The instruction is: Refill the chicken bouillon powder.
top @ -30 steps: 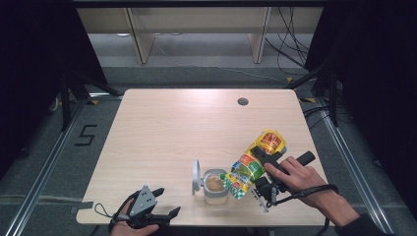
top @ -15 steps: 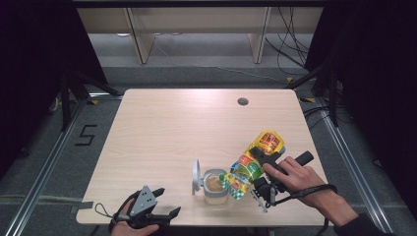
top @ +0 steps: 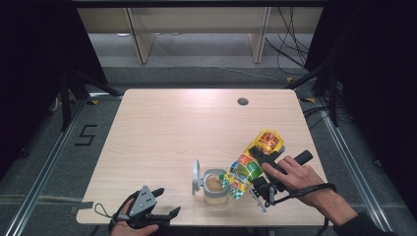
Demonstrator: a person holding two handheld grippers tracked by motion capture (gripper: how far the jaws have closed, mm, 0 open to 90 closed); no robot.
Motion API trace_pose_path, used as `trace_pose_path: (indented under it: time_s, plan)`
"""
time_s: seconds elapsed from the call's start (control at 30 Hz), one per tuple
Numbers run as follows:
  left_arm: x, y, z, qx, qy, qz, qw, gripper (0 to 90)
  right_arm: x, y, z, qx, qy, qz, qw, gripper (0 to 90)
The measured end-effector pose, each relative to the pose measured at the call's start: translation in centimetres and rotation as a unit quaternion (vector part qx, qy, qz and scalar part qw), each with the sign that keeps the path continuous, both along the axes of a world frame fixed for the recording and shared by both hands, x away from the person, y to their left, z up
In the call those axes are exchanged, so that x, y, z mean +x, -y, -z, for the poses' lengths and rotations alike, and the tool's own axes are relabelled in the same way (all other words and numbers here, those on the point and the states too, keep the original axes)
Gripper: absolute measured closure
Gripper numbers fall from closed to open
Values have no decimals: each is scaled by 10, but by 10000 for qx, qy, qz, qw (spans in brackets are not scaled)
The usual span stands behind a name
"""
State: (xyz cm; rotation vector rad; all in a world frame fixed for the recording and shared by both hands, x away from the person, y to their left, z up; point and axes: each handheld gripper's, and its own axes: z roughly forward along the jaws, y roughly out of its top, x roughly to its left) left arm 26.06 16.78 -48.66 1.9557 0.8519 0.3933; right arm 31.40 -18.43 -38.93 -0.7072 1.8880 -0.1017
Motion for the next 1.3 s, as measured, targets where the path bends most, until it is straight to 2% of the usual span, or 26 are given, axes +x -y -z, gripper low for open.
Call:
trace_pose_path:
  time_s: [0.17,0.2,0.33,0.4,0.5,0.57,0.63,0.83,0.9,0.93,1.0,1.3]
  plan:
    - [0,0,0,-1,-3,-1,10000,194,0,-1,0,45,2,-29,10000,523]
    - [0,0,0,-3,2,0,10000,193,2,-2,-1,-116,21,-178,9998,524]
    - [-1,-1,-1,14,20,-16,10000,194,3,-3,-1,-187,31,-249,9995,524]
    - [-1,-1,-1,16,17,-18,10000,194,2,-2,-1,-95,29,-173,9998,524]
    - [0,0,0,5,2,-4,10000,194,2,-2,0,-101,23,-160,9998,525]
    - [0,1,0,0,0,0,10000,194,3,-3,-1,-196,42,-230,9995,525]
    - [-1,1,0,-35,15,-2,10000,193,3,-3,-1,-185,43,-216,9996,525]
    - [0,0,0,43,3,-3,10000,193,2,-3,0,-106,6,-97,9999,527]
    - [0,0,0,12,4,4,10000,193,2,-4,-1,-195,25,-166,9997,527]
    - [0,1,0,8,1,3,10000,194,2,-3,0,-122,13,-98,9999,527]
    - [0,0,0,7,0,-2,10000,194,2,-4,-1,-178,39,-172,9997,527]
    - [0,0,0,36,-11,-9,10000,194,1,-3,0,-192,41,-161,9997,528]
